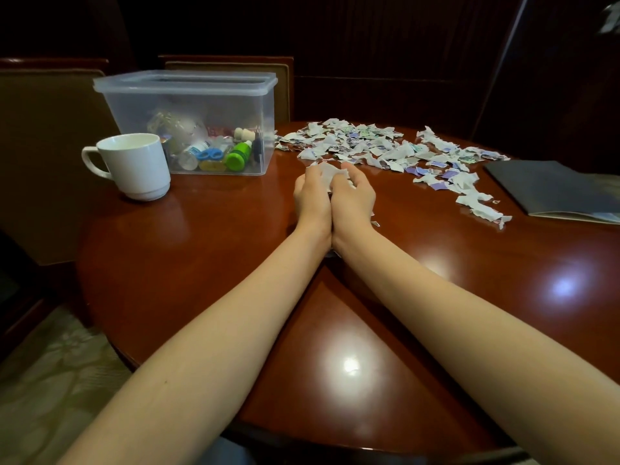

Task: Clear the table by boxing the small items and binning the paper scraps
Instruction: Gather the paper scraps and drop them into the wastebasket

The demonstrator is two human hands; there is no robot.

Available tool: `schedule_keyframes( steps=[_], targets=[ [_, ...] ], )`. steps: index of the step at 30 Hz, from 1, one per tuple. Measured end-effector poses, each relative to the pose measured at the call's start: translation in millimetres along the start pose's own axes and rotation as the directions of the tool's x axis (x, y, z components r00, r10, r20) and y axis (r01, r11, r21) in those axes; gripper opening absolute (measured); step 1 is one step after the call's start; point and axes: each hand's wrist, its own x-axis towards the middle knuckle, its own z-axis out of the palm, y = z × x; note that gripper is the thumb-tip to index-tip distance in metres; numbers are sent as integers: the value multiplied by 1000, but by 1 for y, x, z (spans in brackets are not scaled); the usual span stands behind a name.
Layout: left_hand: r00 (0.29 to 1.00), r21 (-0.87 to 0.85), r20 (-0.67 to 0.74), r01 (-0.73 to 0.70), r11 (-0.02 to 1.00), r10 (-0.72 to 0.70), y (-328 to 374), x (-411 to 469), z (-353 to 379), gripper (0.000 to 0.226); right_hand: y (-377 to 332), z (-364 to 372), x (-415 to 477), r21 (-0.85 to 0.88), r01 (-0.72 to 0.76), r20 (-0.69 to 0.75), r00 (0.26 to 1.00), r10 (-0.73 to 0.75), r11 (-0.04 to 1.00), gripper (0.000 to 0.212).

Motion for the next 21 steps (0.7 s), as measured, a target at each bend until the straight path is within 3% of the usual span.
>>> schedule_keyframes(
  steps=[8,14,21],
  targets=[
    [999,-245,50,28,969,-17,7,2,-11,25,-12,2,-16,-187,185,107,980,-167,965,30],
    [998,-315,32,55,948,-47,17,2,-21,25,-16,18,-23,-208,148,126,984,-124,967,26],
    [998,-461,64,30,887,-1,44,5,-58,20,-22,54,-45,-230,221,243,956,-164,948,26]
  ],
)
